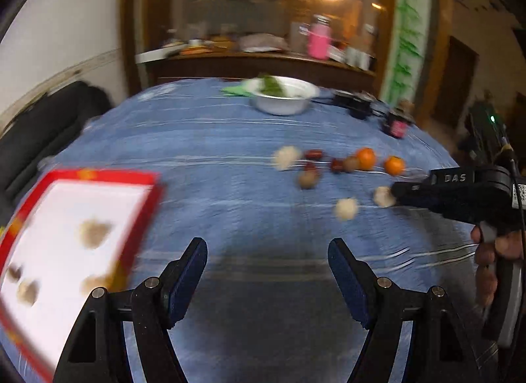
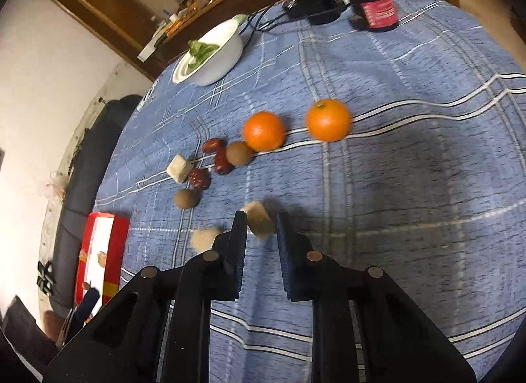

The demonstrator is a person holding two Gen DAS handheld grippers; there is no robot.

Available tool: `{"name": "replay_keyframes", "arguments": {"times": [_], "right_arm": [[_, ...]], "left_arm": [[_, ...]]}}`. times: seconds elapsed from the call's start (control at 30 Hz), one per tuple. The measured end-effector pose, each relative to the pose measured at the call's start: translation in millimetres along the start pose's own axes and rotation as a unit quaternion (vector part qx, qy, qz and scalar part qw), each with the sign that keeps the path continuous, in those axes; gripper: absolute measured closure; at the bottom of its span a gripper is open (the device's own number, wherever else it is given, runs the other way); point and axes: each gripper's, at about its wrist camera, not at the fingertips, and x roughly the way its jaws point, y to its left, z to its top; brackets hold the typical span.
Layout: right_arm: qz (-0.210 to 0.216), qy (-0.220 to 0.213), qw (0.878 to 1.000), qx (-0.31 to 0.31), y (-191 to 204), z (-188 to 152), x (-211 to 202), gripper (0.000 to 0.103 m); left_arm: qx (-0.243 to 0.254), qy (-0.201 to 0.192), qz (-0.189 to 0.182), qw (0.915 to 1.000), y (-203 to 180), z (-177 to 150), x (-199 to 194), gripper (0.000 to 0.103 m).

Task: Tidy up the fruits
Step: 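Grasp a beige cube with the right tool while the left tool grasps a beige lump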

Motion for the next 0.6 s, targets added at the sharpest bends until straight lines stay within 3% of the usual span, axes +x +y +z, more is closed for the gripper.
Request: {"name": "replay_keyframes", "arguments": {"times": [0.1, 0.3, 0.47, 0.53, 0.6], "right_arm": [[0.009, 0.007, 1.0, -0.008, -2, 0, -1, 0.086], [-0.008, 0.016, 0.996, -0.088, 22, 3, 12, 0.086], [-0.048, 0.01, 0.985, -0.163, 41, 5, 21, 0.086], [-0.077, 0.023, 0.977, -0.197, 44, 0, 29, 0.085], [-0.083, 0.008, 0.97, -0.228, 41, -5, 27, 0.089]], "left_arm": [[0.029, 0.025, -0.025, 0.999, -29, 14, 29, 0.028], [0.03, 0.075, -0.026, 0.9963, -47, 22, 76, 0.028], [0.028, 0.077, -0.026, 0.9963, -50, 23, 83, 0.028], [0.03, 0.077, -0.028, 0.9962, -51, 23, 83, 0.028], [0.028, 0.077, -0.029, 0.9962, -50, 22, 83, 0.028]]}}
